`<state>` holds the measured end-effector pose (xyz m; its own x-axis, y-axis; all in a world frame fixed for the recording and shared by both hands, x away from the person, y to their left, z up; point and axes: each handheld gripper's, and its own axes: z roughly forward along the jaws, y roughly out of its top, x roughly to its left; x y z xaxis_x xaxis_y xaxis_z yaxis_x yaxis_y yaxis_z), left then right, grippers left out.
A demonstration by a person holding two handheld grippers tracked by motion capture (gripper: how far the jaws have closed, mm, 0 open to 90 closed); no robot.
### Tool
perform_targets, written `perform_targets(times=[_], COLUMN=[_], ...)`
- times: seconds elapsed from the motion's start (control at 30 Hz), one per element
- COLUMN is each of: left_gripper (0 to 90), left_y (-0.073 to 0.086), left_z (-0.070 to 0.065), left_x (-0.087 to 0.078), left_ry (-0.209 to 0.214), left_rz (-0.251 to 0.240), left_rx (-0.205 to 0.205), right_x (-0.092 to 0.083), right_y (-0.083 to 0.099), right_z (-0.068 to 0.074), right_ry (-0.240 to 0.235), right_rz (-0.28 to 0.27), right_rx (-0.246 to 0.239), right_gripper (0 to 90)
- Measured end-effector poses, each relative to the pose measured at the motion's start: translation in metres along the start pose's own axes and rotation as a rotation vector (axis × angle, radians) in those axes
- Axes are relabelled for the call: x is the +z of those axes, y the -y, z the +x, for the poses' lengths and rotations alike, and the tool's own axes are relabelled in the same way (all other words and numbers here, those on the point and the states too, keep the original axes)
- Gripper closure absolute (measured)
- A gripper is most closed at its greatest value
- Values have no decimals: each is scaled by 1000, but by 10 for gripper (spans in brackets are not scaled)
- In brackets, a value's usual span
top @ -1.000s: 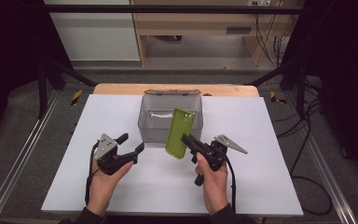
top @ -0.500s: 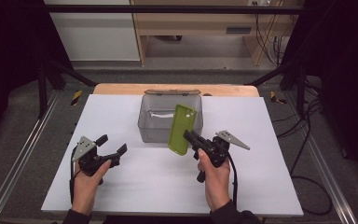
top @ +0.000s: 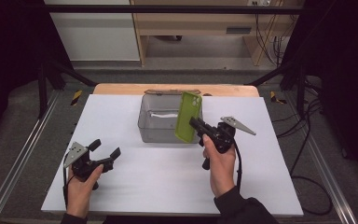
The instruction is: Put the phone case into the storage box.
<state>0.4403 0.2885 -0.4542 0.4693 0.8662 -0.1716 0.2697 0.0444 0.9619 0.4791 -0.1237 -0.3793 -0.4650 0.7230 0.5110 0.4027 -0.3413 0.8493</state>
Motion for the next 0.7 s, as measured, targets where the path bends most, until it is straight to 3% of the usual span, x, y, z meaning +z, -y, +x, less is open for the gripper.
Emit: perform_targets(times=[0.23,0.53,0.7], left_gripper=[55,55,48], left_y=[1,2,2], left_z=[-1,-2,-1], left_x=[0,1,1], left_ry=[-2,-7,-16], left_rz=[0,-4,-12], left_rx=[-1,13,35], right_x=[5,16,22], right_y=[-12,-20,-20], right_z=[7,19,21], right_ry=[41,153,186], right_rz=[-15,-55,-66], right_rx=[-52,-176,-199], right_gripper=[775,775,776])
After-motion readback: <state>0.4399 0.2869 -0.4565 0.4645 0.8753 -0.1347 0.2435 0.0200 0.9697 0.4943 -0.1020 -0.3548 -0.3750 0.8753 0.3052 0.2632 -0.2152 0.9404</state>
